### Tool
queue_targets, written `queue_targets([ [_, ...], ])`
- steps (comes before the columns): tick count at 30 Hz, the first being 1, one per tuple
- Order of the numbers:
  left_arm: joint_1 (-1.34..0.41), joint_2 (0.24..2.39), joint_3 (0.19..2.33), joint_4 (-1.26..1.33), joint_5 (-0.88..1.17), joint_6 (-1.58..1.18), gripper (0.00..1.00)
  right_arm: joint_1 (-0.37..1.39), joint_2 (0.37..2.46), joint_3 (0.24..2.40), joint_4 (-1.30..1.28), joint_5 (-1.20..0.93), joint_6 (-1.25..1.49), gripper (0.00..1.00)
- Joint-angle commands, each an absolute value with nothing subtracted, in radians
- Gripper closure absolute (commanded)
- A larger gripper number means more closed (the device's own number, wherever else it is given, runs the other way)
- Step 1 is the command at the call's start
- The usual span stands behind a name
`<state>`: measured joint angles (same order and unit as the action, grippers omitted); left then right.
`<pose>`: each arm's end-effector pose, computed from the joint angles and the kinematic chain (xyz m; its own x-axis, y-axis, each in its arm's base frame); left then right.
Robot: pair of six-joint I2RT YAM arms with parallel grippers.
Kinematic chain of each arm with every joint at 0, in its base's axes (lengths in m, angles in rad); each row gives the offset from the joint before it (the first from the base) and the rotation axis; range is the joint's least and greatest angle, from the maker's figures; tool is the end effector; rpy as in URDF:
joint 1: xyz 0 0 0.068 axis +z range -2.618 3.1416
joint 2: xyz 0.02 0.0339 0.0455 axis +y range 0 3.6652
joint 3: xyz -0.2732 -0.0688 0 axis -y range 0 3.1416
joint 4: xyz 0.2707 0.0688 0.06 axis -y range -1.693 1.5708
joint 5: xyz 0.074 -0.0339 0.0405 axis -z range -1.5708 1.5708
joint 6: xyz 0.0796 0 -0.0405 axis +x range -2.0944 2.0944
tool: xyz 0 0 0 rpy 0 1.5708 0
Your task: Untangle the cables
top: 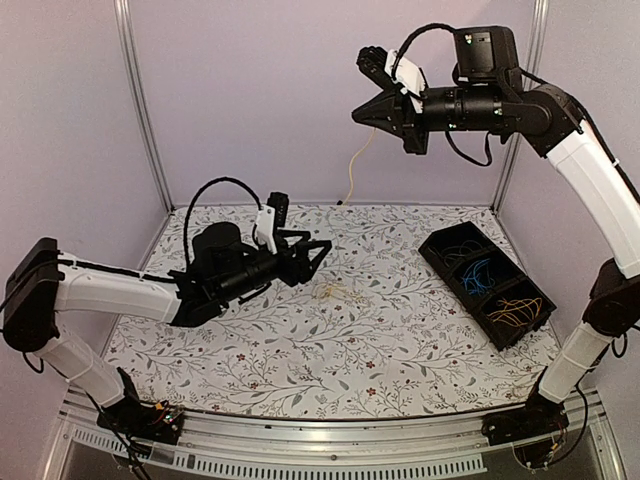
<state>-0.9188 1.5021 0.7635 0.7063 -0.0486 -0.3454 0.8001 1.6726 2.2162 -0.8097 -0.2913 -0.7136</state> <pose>0.2429 -0.3118 0.2432 -0.2773 -0.1941 -0.9410 0.7127 0.6153 -0.3369 0.2576 0.2981 0.5371 0.4377 -0.4493 -0.7788 -0.7854 0.2307 -0.5744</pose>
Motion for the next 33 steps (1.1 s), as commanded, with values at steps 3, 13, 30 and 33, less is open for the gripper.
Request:
queue_targets([
  [3, -0.936, 1.554, 0.815, 0.775, -0.074, -0.213, 0.35, 0.803, 1.69, 2.231, -0.8, -0.404, -0.648, 1.0],
  [13, -0.93, 1.635, 0.956, 0.749, -0.152, -0.118, 0.75, 0.802, 1.7, 2.219, -0.799, -0.407, -0.636, 1.0],
  [30, -0.894, 1.526, 0.803, 0.677, -0.209, -0.45, 1.0, 0.616, 1.667, 1.241, -0.187, -0.66, -0.385, 0.37],
  [33, -0.89, 1.523, 0.799, 0.659, -0.228, -0.484, 1.0, 0.67, 1.727, 1.223, -0.179, -0.677, -0.392, 0.35],
])
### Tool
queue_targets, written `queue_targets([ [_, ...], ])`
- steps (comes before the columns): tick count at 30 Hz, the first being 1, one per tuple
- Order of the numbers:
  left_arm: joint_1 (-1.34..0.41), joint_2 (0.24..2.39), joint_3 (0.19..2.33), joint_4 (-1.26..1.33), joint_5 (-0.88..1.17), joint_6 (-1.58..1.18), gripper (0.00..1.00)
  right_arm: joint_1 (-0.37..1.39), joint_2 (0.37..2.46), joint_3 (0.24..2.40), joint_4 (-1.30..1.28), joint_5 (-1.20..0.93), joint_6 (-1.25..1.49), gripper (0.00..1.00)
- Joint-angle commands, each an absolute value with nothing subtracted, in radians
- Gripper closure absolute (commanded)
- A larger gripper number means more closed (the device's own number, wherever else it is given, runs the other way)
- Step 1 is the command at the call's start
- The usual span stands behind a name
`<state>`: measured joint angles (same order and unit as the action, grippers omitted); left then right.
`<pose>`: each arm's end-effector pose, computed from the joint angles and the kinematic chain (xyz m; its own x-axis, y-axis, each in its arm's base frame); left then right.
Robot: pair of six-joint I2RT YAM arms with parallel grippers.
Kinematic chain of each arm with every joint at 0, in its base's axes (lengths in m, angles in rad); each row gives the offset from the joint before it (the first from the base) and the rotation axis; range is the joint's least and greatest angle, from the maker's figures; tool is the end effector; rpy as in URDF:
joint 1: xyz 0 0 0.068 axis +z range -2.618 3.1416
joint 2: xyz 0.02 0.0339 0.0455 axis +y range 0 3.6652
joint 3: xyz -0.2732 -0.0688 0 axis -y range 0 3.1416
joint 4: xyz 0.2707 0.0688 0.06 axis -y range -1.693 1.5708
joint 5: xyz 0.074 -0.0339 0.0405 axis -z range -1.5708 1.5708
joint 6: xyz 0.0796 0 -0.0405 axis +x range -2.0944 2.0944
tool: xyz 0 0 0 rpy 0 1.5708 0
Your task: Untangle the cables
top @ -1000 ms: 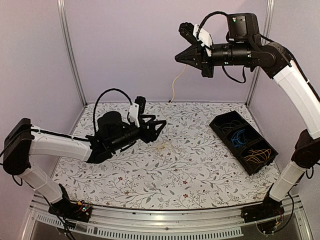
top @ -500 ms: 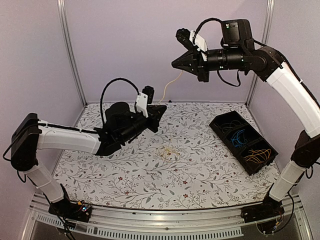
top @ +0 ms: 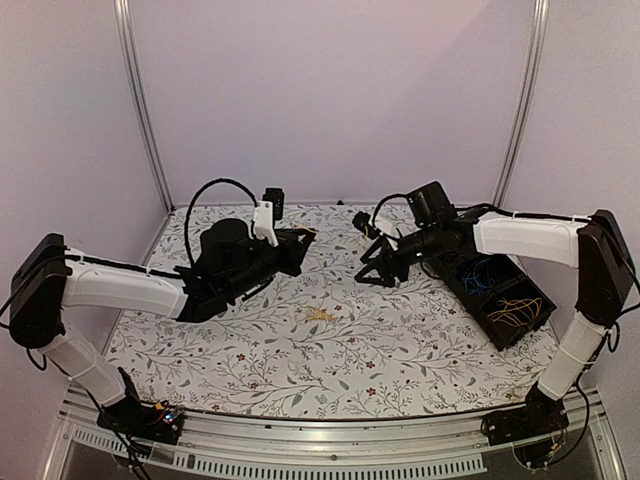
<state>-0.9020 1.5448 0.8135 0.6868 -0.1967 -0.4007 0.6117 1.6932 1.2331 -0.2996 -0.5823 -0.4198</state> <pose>0.2642 -0.3092 0.2437 -0.2783 -0.2648 -0.9233 0.5863 0.7146 -0.3817 0.3223 0.2796 0.2215 -0.1863 -0.5465 -0.8165 -0.9659 0.2541 0.0504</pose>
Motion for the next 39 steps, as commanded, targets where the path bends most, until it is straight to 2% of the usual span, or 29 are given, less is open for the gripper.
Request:
queue_targets([
  [1, -0.89, 1.523, 0.797, 0.655, -0.23, -0.486, 1.0, 0.689, 1.741, 1.226, -0.178, -0.672, -0.399, 0.35],
  [8, -0.888, 1.503, 0.791, 0.628, -0.247, -0.492, 1.0, 0.779, 1.899, 1.283, -0.207, -0.624, -0.454, 0.32],
  [15, -0.883, 1.455, 0.773, 0.604, -0.256, -0.483, 1.0, 0.793, 1.984, 1.291, -0.189, -0.573, -0.473, 0.32],
  [19, -0.879, 1.434, 0.756, 0.603, -0.258, -0.484, 1.0, 0.797, 2.032, 1.292, -0.186, -0.554, -0.485, 0.34],
  [24, -0.879, 1.414, 0.742, 0.593, -0.258, -0.486, 1.0, 0.796, 2.06, 1.286, -0.17, -0.563, -0.482, 0.57],
  [28, -0.878, 1.399, 0.74, 0.584, -0.261, -0.487, 1.0, 0.797, 2.074, 1.289, -0.152, -0.564, -0.476, 0.83],
  [31, -0.878, 1.374, 0.751, 0.564, -0.263, -0.476, 1.0, 0.799, 2.091, 1.285, -0.154, -0.559, -0.474, 0.97],
  [35, -0.864, 1.286, 0.866, 0.401, -0.282, -0.386, 1.0, 0.798, 2.098, 1.272, -0.16, -0.544, -0.472, 1.0],
  [39, -0.836, 1.215, 1.112, 0.191, -0.307, -0.216, 1.0, 0.796, 2.119, 1.278, -0.18, -0.544, -0.474, 1.0],
])
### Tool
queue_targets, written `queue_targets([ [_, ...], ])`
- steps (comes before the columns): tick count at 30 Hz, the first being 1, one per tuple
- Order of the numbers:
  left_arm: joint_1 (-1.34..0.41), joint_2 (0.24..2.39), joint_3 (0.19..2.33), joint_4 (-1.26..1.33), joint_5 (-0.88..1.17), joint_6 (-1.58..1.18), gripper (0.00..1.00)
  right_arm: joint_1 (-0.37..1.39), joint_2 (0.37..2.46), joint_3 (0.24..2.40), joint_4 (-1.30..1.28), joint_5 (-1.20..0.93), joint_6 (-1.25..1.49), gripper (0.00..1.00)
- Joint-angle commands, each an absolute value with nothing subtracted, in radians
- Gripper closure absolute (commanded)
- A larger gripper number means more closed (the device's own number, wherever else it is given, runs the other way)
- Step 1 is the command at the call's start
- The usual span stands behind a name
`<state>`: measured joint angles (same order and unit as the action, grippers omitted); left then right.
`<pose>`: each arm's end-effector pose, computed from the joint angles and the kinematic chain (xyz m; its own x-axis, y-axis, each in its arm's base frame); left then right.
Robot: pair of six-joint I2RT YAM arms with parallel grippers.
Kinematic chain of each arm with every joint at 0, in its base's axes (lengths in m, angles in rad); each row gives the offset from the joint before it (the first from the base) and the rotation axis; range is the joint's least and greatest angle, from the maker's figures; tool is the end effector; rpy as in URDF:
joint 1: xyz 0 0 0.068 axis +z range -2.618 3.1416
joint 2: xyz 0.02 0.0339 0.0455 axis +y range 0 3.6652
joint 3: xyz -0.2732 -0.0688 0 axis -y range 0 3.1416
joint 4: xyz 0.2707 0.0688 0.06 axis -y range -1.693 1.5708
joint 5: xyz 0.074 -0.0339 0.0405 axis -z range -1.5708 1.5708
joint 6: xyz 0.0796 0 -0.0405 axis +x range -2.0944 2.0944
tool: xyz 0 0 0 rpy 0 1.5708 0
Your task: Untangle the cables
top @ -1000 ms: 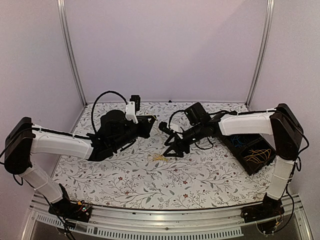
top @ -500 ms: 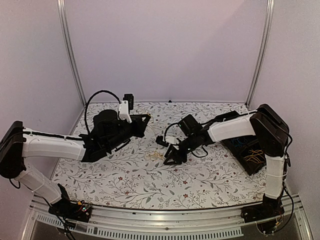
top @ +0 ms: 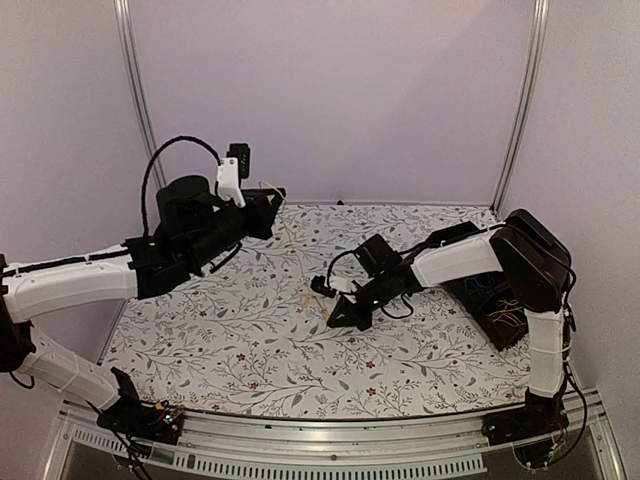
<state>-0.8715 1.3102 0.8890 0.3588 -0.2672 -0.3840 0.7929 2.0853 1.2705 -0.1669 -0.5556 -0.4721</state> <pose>0.2553 -0.2709 0.3122 -0.2502 -0.2639 -0.9315 0.5121 0.7805 -0.3586 0.2947 0.3589 0.0778 -0.1509 -0.7037 -0.6943 -0.9875 0.0757 0.1379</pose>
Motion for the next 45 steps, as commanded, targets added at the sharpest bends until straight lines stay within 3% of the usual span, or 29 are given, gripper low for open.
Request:
queue_targets([
  [1, -0.829, 1.207, 1.173, 0.151, -0.313, -0.181, 1.0, 0.796, 2.131, 1.284, -0.186, -0.546, -0.473, 1.0],
  [7, -0.815, 1.214, 1.457, 0.023, -0.338, -0.089, 1.0, 0.792, 2.178, 1.302, -0.206, -0.558, -0.456, 1.0],
  [11, -0.816, 1.204, 1.442, 0.031, -0.328, -0.134, 1.0, 0.789, 2.191, 1.317, -0.227, -0.562, -0.451, 0.99],
  [14, -0.817, 1.186, 1.336, 0.068, -0.305, -0.197, 1.0, 0.786, 2.168, 1.333, -0.26, -0.547, -0.456, 0.88],
  [19, -0.816, 1.187, 1.198, 0.091, -0.261, -0.291, 1.0, 0.762, 2.013, 1.334, -0.325, -0.504, -0.511, 0.61],
  [28, -0.816, 1.245, 1.021, 0.126, -0.206, -0.372, 1.0, 0.667, 1.599, 1.281, -0.402, -0.514, -0.584, 0.45],
  [34, -0.819, 1.325, 1.005, 0.172, -0.125, -0.415, 1.0, 0.667, 1.484, 1.338, -0.445, -0.586, -0.541, 0.43],
  [45, -0.845, 1.466, 1.061, 0.184, -0.048, -0.427, 1.0, 0.732, 1.613, 1.613, -0.48, -0.681, -0.431, 0.39],
])
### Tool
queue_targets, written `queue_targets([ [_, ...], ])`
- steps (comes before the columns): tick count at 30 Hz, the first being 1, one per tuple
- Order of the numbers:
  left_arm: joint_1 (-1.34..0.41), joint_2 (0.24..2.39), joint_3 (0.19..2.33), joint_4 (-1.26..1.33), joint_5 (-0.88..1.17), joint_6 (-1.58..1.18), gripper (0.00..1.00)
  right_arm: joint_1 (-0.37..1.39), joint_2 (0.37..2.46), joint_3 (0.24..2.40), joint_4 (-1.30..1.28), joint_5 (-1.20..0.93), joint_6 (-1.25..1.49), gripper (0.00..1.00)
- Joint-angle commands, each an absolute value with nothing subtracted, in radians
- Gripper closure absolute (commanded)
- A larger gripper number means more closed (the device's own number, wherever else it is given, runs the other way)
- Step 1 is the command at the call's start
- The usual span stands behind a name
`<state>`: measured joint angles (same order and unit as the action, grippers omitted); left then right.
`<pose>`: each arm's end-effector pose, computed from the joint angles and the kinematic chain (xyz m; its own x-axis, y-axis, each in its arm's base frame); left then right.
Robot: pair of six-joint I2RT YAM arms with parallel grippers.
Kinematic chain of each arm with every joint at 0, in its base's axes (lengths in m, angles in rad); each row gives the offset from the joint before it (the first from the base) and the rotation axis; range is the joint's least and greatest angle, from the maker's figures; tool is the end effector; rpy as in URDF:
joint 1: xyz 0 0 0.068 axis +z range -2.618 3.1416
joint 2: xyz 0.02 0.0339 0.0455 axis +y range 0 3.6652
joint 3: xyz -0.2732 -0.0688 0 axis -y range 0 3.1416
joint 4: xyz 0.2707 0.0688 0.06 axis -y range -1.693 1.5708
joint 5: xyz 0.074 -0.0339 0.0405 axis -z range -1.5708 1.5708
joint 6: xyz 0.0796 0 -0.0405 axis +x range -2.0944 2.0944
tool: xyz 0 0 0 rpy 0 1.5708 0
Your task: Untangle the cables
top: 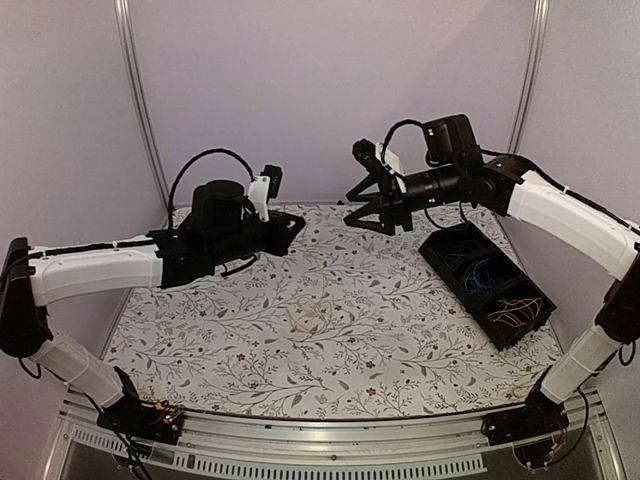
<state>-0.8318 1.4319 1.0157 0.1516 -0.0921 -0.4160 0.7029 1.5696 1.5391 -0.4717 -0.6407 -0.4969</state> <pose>0.2761 -0.2922 0.2894 -0.4344 -0.1207 -0.8926 0.5474 0.7516 -0.3680 0.2843 0.3032 0.3721 0.1148 -0.4037 -0.9077 -0.9820 0.0916 -0.1649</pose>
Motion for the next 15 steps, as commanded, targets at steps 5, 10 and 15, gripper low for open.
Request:
queue_targets([
  [5, -0.858, 1.519, 1.103, 0.17, -0.022, -0.441, 1.0, 0.757, 1.679, 1.653, -0.472, -0.694, -0.426, 0.4],
  [10, -0.878, 1.547, 1.142, 0.153, -0.01, -0.432, 1.0, 0.762, 1.714, 1.66, -0.456, -0.707, -0.403, 0.41],
  [15, -0.89, 1.562, 1.159, 0.147, -0.008, -0.429, 1.0, 0.764, 1.743, 1.663, -0.431, -0.674, -0.364, 0.57],
])
